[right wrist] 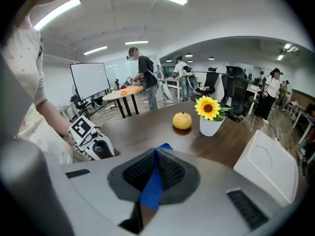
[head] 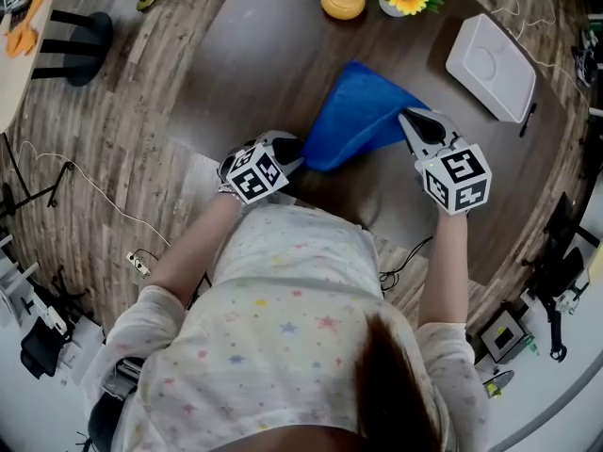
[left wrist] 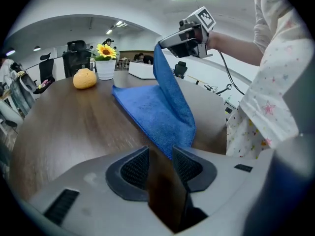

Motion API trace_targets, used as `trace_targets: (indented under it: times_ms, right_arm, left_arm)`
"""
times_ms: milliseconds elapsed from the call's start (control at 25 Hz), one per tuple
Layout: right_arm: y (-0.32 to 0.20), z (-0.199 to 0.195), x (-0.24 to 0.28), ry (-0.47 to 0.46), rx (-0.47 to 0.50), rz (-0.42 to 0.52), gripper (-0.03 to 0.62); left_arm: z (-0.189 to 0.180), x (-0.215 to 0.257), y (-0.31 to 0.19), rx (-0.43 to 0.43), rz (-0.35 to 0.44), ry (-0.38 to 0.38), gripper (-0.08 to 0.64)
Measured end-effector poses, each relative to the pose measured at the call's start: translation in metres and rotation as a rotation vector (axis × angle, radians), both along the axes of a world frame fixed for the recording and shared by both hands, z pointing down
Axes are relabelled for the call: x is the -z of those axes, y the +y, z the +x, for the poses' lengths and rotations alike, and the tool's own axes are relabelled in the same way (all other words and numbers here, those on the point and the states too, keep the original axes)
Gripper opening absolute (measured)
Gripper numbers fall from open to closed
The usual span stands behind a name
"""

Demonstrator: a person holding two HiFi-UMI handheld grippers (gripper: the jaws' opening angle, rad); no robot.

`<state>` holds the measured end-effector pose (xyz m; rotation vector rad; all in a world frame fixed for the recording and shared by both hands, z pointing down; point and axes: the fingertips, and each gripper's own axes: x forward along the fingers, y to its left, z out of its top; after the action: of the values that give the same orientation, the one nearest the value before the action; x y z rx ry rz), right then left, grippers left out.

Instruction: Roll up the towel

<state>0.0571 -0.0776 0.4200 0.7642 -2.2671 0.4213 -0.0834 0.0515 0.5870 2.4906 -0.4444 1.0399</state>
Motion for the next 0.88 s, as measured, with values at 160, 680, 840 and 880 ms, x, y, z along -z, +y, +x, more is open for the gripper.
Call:
trace_targets:
  times_ms: [160, 680, 840, 880]
  right_arm:
    - [-0.03, -0.015, -0.012, 0.006, 0.027, -0.002, 0.015]
    - [-0.082, -0.062, -0.092, 0.049, 0.139, -0.138, 0.015]
    - [-0.092, -0.07, -0.118, 0.075, 0.15, -0.177, 0.015]
    - [-0.095, -0.072, -0.124, 0.08, 0.148, -0.187, 0.015]
  left_arm:
    - [-0.005, 0.003, -0.002, 0.031, -0.025, 0.01, 0.143]
    - [-0.008, 0.003, -0.003, 0.08, -0.069, 0.031, 0.14]
    - [-0.008, 0.004, -0.004, 0.091, -0.063, 0.039, 0.137]
    - [-0.008, 0.004, -0.004, 0.092, -0.063, 0.039, 0.137]
